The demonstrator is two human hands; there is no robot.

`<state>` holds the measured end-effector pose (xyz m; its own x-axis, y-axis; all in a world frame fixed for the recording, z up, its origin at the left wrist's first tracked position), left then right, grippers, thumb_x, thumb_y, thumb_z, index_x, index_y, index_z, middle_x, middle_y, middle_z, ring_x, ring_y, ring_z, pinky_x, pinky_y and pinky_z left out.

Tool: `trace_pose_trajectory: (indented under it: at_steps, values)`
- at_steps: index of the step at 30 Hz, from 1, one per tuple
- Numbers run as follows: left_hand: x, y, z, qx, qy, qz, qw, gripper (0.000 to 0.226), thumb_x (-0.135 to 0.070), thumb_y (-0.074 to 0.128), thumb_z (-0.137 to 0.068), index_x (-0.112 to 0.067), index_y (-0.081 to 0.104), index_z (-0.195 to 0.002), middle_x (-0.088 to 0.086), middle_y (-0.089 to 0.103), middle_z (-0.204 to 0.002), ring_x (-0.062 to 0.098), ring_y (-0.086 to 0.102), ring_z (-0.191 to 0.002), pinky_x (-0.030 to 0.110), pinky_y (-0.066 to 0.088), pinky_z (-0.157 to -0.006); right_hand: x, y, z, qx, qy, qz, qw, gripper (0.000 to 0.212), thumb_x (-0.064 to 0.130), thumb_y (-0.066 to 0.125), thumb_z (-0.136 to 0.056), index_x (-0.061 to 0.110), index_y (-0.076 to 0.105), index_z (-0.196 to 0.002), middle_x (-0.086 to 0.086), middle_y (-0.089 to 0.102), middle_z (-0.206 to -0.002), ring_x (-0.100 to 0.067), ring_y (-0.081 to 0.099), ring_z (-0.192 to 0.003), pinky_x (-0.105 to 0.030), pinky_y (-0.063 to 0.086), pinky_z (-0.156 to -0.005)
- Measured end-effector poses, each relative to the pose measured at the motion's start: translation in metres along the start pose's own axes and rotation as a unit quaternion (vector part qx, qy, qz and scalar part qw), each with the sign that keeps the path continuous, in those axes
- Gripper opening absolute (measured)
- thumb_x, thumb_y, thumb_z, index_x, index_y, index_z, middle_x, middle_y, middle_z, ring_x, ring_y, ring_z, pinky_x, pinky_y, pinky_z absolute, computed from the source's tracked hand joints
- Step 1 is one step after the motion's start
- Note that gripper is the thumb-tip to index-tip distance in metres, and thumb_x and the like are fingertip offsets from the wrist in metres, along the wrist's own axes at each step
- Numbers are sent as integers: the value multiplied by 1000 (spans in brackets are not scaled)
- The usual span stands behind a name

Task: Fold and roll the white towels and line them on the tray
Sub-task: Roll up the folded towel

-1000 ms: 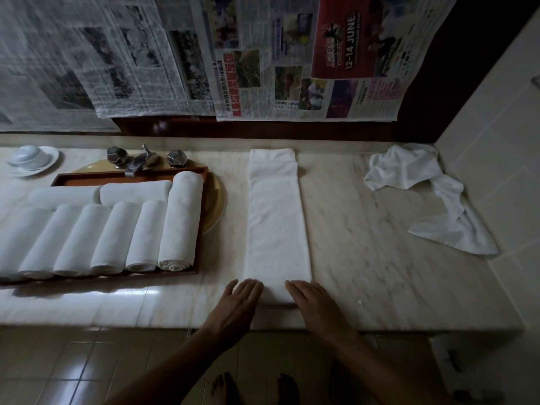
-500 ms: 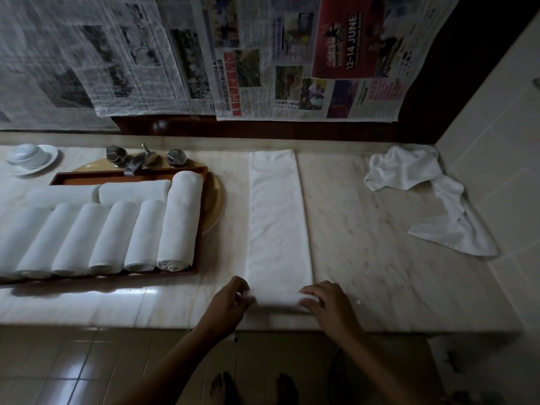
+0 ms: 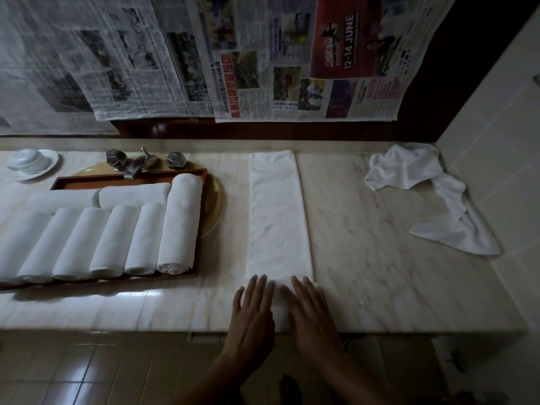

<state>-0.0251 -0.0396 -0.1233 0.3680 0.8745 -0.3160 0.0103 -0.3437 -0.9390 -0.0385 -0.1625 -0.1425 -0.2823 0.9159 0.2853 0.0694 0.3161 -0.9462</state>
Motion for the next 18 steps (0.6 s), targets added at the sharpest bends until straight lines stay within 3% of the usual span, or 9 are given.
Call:
trace_pose_trajectory:
  at_steps: [6, 9, 11, 13, 18]
  values:
    - [12, 20, -16, 64, 50, -86, 993, 84, -13, 55, -78, -8, 31, -158, 15, 25, -165, 31, 25, -153, 50, 17, -121, -12, 6, -27, 79, -6, 34, 996, 84, 15, 52, -80, 16, 27, -160, -13, 23, -167, -36, 17, -155, -50, 12, -121]
    - [29, 20, -36, 104, 47, -85, 990, 95, -5, 74, -65, -6, 41, -154, 16, 42, -158, 31, 39, -147, 48, 36, -118, -15, 5, -43, 96, -27, 42, 994, 92, 7, 53, -73, 13, 25, -161, -14, 27, -165, -36, 24, -153, -49, 17, -125]
    - [37, 19, -47, 127, 54, -57, 989, 85, -4, 74, -74, -7, 42, -153, 15, 45, -156, 31, 42, -146, 44, 38, -115, -19, 2, -51, 103, -44, 38, 993, 90, 1, 58, -70, 12, 35, -156, -15, 46, -154, -36, 46, -141, -48, 34, -118]
    - [40, 16, -51, 143, 60, -20, 988, 67, -9, 63, -92, -11, 40, -154, 10, 41, -158, 27, 41, -146, 39, 38, -117, -25, -3, -54, 106, -46, 0, 993, 81, -5, 60, -77, 15, 40, -153, -13, 53, -144, -32, 57, -128, -45, 48, -108]
    - [41, 0, -40, 125, 80, 27, 989, 38, -23, 58, -99, -21, 56, -137, -3, 43, -139, 16, 52, -111, 26, 44, -89, -28, -16, -44, 161, -18, -77, 984, 60, 6, 57, -96, 23, 44, -152, 1, 47, -145, -20, 50, -128, -34, 47, -100]
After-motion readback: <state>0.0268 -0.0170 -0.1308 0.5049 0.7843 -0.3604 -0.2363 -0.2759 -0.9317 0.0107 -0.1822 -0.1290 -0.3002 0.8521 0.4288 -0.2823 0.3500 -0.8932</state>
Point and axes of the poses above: each hand's wrist, its own z-axis away from the middle knuckle, its own y-axis out of the palm, x = y × z, the point moved 10 cm from there along -z, towards the middle knuckle
